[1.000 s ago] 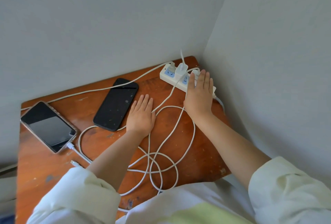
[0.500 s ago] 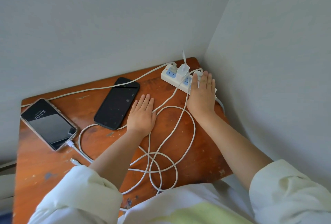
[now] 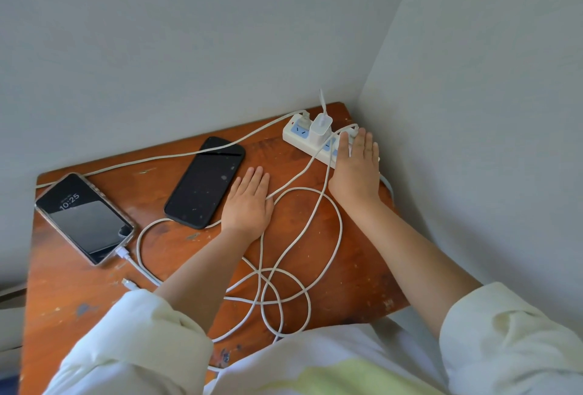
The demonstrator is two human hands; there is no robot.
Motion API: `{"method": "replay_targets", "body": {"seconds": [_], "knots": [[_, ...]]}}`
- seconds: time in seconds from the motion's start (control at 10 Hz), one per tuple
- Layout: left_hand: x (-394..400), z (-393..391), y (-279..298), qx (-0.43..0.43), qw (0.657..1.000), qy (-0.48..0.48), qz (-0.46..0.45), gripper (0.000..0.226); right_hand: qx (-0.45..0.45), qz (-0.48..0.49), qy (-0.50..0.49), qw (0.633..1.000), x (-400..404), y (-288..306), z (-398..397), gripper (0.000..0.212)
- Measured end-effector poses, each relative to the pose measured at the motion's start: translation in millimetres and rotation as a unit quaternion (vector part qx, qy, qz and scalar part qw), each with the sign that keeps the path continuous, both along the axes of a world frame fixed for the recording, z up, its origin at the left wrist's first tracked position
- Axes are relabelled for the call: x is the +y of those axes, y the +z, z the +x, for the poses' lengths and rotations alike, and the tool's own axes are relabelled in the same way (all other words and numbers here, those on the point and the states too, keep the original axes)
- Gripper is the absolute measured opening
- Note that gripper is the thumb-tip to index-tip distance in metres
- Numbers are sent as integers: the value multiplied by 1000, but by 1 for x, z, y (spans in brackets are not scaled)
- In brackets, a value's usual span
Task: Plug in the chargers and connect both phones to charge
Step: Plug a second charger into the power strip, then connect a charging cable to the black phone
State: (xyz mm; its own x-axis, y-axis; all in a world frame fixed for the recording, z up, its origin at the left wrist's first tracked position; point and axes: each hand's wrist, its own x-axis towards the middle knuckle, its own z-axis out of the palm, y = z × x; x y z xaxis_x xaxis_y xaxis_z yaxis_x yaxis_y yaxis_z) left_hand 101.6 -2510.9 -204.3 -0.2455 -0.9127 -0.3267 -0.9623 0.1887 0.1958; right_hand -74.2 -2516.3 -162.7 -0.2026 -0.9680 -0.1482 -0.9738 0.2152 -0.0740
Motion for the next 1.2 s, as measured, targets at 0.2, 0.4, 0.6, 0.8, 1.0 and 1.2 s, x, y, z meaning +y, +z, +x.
{"method": "replay_targets", "body": {"seconds": [0.2,0.4,0.6,0.8,1.0,1.2], "knots": [[-1,0,-1,2,1000,1,3,52,18,-2,2,1000,0,-1,3,75],[-1,1,1,6,1000,-8,10,53,45,4,10,999,1,-1,2,73],[9,17,18,69,997,-22,26,54,-14,-27,4,1000,3,2,-2,71],[60,81,32,162,986,12,-39,45,-99,-113,-31,988,14,13,-10,45],[119,150,13,181,943,228,-159,39,-173,-277,105,939,69,9,49,31],[149,193,3,107,943,299,-101,42,-212,-137,316,915,121,-10,160,10]]}}
